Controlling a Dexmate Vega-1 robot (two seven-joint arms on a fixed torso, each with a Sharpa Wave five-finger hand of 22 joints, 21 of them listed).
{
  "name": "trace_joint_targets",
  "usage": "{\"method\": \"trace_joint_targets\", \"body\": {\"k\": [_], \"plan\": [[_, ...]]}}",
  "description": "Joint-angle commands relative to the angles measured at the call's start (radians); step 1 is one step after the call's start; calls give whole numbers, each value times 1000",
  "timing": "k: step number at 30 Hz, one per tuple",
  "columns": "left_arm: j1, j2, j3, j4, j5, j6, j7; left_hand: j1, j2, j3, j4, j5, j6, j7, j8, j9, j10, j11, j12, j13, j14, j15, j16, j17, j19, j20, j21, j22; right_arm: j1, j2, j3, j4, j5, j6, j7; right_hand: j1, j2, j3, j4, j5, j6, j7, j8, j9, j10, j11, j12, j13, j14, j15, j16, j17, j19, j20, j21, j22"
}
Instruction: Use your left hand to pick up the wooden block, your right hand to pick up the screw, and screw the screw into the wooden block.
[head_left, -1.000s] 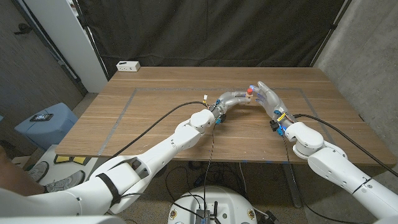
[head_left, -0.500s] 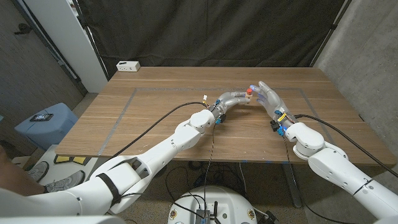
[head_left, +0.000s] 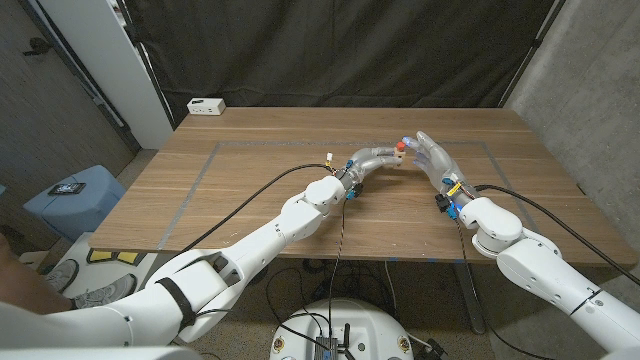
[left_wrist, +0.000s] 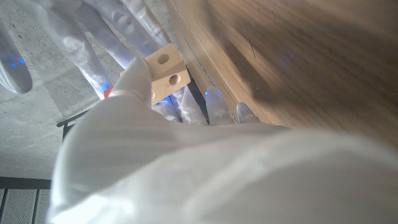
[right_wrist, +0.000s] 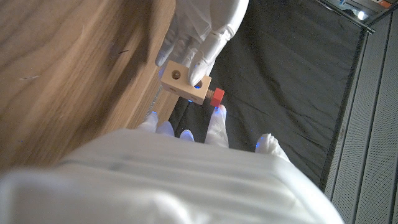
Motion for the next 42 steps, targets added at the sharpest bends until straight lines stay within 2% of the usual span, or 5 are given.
{"method": "trace_joint_targets", "body": {"k": [1,29,42], "plan": [[-6,-3,0,11,0,-6,-5,0,3,3,5,7,9,6,3,3,12,-4,16,3,9,-52,4,3,7,3,6,4,-2,2,-1,0,2,0,1,-5,23,9,-1,4,14,2,7,1,-138,-2,7,2,-210,-9,8,1,4,4,10,2],[-25,-26,2,56,-5,-11,-15,-2,1,-1,3,6,11,9,2,3,12,-2,13,3,9,-53,5,2,9,3,6,3,-36,0,17,-18,14,8,-13,3,24,18,-7,4,70,0,13,1,-100,-1,16,2,-188,-12,12,-3,28,4,16,1],[-37,-37,3,83,-4,-22,-21,-4,1,-4,4,6,4,14,-2,3,7,-2,9,1,9,-53,5,2,9,4,6,3,-18,9,2,-5,16,18,12,7,23,22,-11,4,86,-3,12,1,-88,-2,18,2,-181,-13,13,-4,34,4,16,1]]}}
